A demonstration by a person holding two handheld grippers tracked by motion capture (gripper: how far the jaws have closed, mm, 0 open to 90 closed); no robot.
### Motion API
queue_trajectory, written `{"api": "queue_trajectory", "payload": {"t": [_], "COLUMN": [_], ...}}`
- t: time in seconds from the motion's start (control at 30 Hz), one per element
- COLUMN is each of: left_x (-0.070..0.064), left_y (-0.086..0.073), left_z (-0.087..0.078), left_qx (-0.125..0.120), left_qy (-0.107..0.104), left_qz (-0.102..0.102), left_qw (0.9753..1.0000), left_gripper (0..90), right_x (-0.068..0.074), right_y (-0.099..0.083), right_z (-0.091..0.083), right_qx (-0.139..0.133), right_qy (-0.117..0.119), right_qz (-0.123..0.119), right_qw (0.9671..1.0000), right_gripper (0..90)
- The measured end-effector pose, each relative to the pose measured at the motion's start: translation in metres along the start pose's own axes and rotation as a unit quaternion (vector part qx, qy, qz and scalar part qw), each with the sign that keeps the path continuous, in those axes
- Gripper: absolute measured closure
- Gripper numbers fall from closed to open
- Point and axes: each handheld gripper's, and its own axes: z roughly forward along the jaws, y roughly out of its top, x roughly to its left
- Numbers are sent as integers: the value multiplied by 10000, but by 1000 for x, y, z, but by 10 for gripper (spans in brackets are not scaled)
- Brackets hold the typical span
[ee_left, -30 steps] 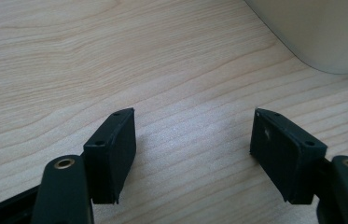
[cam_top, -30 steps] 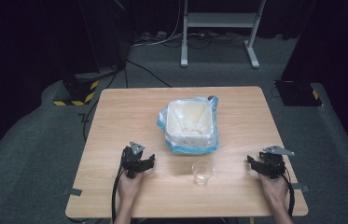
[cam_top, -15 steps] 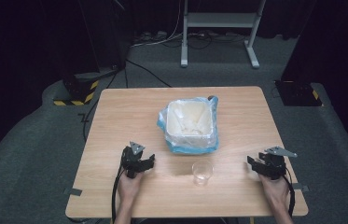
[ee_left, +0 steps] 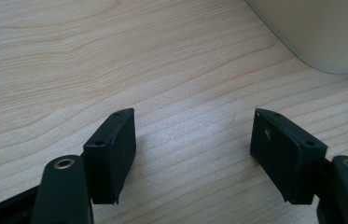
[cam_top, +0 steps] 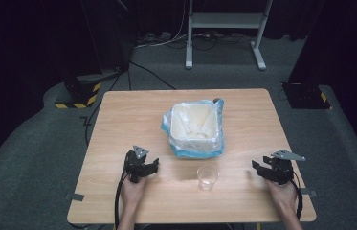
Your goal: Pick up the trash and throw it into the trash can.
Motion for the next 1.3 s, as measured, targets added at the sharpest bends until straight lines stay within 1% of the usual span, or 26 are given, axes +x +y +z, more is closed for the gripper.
{"api": "queue_trajectory", "payload": {"t": [0.1,0.2,0.3,0.33,0.47,0.67,0.7,0.8,0.9,0.97,1.0,1.2,1.3], "left_x": [0,0,0,0,0,0,0,0,0,0,0,0,0], "left_y": [0,0,0,0,0,0,0,0,0,0,0,0,0], "left_z": [0,0,0,0,0,0,0,0,0,0,0,0,0], "left_qx": [0,1,0,1,0,2,2,2,3,3,2,2,3], "left_qy": [-6,-4,0,-5,-3,-2,-2,-2,-1,3,-1,-1,-2], "left_qz": [-4,-2,1,-3,-4,-8,-8,-9,-7,-4,-7,-9,-8], "left_qw": [10000,10000,10000,10000,10000,10000,10000,10000,10000,10000,10000,10000,10000], "left_gripper": [309,309,309,309,309,308,308,308,309,308,308,309,308], "right_x": [2,4,7,10,17,27,27,31,35,36,40,50,56], "right_y": [1,1,2,4,9,13,13,15,18,19,22,28,31], "right_z": [-1,-2,-3,-3,-6,-4,-4,-3,-5,-5,-7,-9,-9], "right_qx": [-22,-152,-214,-232,-299,-302,-302,-327,-342,-360,-335,-366,-386], "right_qy": [140,293,349,414,534,657,657,765,790,775,775,973,1037], "right_qz": [8,69,90,69,-95,-176,-176,-170,-190,-225,-302,-361,-464], "right_qw": [9999,9994,9991,9988,9981,9972,9972,9964,9961,9961,9960,9939,9928], "right_gripper": [458,493,516,525,537,546,546,540,507,494,485,485,480]}}
